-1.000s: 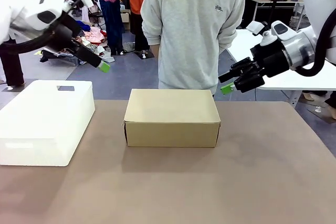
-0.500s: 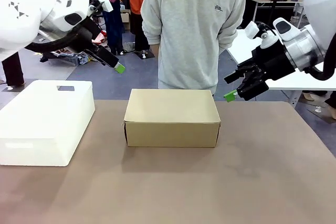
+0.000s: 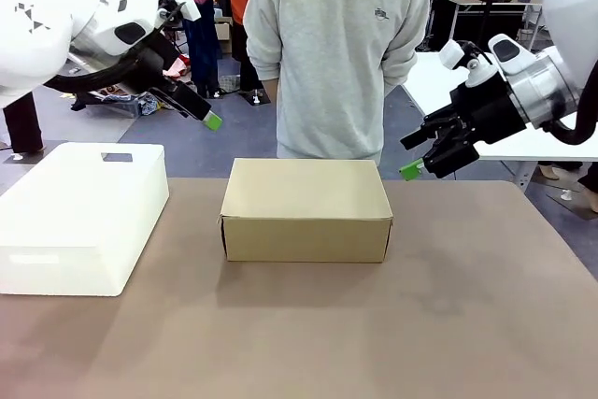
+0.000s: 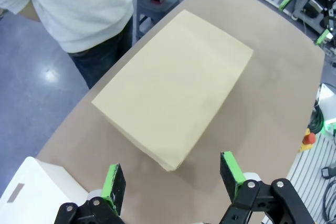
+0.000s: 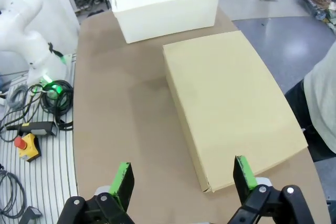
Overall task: Pack the shoes into the box.
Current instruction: Press down on the lid of the Shoes Box.
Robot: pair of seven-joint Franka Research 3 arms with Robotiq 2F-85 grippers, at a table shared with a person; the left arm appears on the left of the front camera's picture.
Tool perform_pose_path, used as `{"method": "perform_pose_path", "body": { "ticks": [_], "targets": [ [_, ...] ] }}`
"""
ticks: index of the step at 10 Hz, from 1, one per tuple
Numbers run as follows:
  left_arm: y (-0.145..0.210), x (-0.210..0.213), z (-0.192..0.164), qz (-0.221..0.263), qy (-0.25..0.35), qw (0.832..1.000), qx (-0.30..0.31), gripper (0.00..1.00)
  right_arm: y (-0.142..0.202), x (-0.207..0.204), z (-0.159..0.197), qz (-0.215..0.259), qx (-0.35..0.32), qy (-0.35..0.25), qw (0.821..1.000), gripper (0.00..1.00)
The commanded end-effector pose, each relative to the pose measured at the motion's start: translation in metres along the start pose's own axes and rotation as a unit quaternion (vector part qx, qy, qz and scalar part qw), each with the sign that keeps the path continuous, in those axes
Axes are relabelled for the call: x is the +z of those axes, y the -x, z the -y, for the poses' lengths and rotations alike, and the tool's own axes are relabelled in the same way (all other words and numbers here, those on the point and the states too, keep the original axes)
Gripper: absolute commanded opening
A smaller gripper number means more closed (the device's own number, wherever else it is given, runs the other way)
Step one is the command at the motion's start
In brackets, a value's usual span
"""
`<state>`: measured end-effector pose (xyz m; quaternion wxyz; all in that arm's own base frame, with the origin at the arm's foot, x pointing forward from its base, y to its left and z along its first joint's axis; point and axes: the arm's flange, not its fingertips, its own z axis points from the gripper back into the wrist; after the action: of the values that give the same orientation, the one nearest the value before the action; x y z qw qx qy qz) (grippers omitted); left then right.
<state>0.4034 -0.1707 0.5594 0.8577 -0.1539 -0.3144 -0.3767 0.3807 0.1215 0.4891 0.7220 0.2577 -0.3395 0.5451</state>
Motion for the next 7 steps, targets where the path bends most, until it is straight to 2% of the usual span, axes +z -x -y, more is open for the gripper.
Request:
{"method": "perform_pose_path", "body": {
  "ticks": [1, 4, 7],
  "targets": [
    [-0.007, -0.011, 0.003, 0.000, -0.016, 0.998, 0.059, 0.57, -0.015, 0.010, -0.015, -0.024, -0.039, 0.058, 0.997, 1.00],
    [-0.027, -0.040, 0.010, 0.003, -0.001, 0.994, 0.106, 0.00, -0.034, 0.028, -0.039, -0.064, -0.067, 0.122, 0.988, 1.00],
    [-0.049, -0.066, 0.021, -0.020, -0.007, 0.994, 0.109, 0.00, -0.043, 0.039, -0.063, -0.102, -0.088, 0.155, 0.979, 1.00]
  ]
}}
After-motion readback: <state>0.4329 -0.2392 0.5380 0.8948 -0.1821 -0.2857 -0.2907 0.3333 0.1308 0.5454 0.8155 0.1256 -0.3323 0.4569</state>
